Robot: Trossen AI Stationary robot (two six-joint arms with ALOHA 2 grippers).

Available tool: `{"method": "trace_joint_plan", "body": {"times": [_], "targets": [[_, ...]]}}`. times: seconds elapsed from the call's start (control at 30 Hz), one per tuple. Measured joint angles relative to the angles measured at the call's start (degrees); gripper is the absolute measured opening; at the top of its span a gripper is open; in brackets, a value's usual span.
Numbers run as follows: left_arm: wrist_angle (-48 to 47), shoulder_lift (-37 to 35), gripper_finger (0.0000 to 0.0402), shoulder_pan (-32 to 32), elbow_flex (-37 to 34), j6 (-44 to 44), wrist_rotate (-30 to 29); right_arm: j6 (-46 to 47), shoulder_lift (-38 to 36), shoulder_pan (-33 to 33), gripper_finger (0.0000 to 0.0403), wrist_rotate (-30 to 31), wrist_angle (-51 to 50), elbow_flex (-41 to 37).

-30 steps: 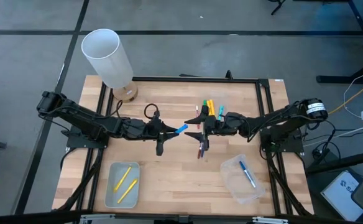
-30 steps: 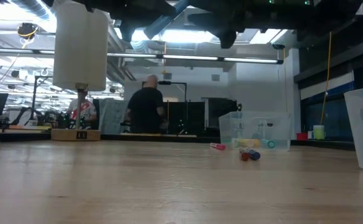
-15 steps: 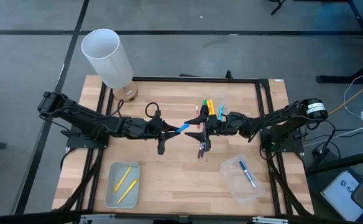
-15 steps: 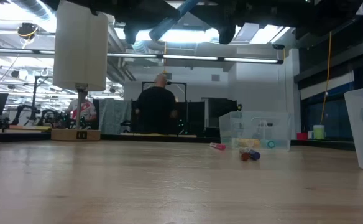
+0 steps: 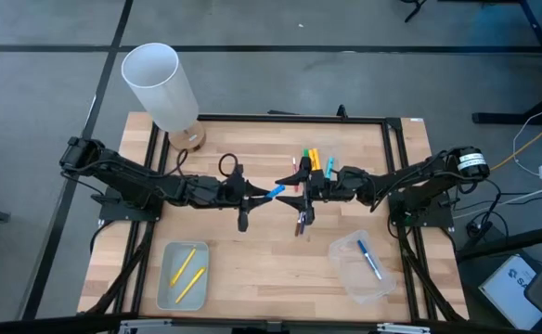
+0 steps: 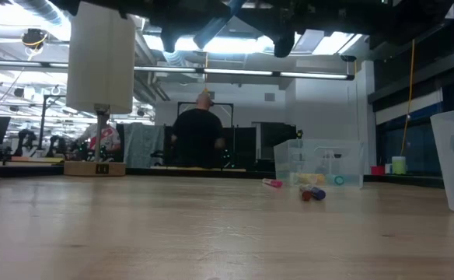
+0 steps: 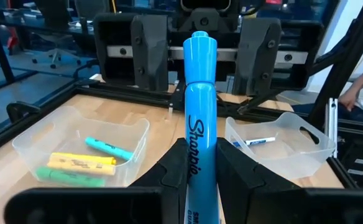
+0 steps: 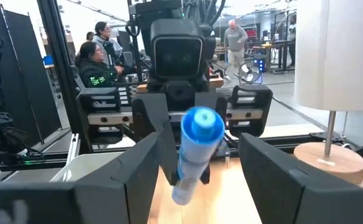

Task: Pick & Place Markers
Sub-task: Put the blue highlighter pen into the top transparent bin

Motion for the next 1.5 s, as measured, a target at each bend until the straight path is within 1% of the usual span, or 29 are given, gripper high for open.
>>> {"method": "trace_joint_plan", "body": {"times": [0.17, 0.27, 0.5, 0.63, 0.77, 0.93, 1.07, 1.33, 1.5], "targets": [[0.64, 0.0, 0.0054, 0.0, 0.0, 1.43, 0.4, 1.02, 0.0, 0.0, 0.0202, -0.89, 0.21, 0.0], [0.66, 0.0, 0.0054, 0.0, 0.0, 1.49, 2.75, 0.97, 0.0, 0.0, 0.0184, -0.95, 0.58, 0.0], [0.64, 0.0, 0.0054, 0.0, 0.0, 2.41, 2.41, 0.84, 0.0, 0.0, 0.0139, -1.12, 0.67, 0.0], [0.6, 0.0, 0.0058, 0.0, 0.0, 2.43, 2.23, -0.15, 0.0, 0.0, 0.0106, -1.22, 0.65, 0.0], [0.53, 0.0, 0.0074, 0.0, 0.0, 2.45, 1.42, -0.38, -0.02, 0.0, 0.0063, -1.2, 0.25, 0.0], [0.75, -0.04, 0.0099, 0.0, 0.0, 1.92, 0.96, -0.69, -0.04, 0.0, 0.0061, -0.95, -1.12, 0.02], [0.64, -0.04, 0.0106, 0.0, 0.0, 2.02, 0.96, -0.52, -0.02, 0.0, 0.0061, -0.85, -1.92, 0.02], [0.6, -0.04, 0.0076, 0.0, 0.0, 2.47, 0.96, 0.61, -0.02, 0.13, 0.0061, -0.85, -5.09, 0.02], [0.39, -0.04, 0.007, 0.0, 0.0, 2.97, 0.94, 1.01, -0.02, -0.04, 0.0061, -0.85, -7.31, 0.02]]}}
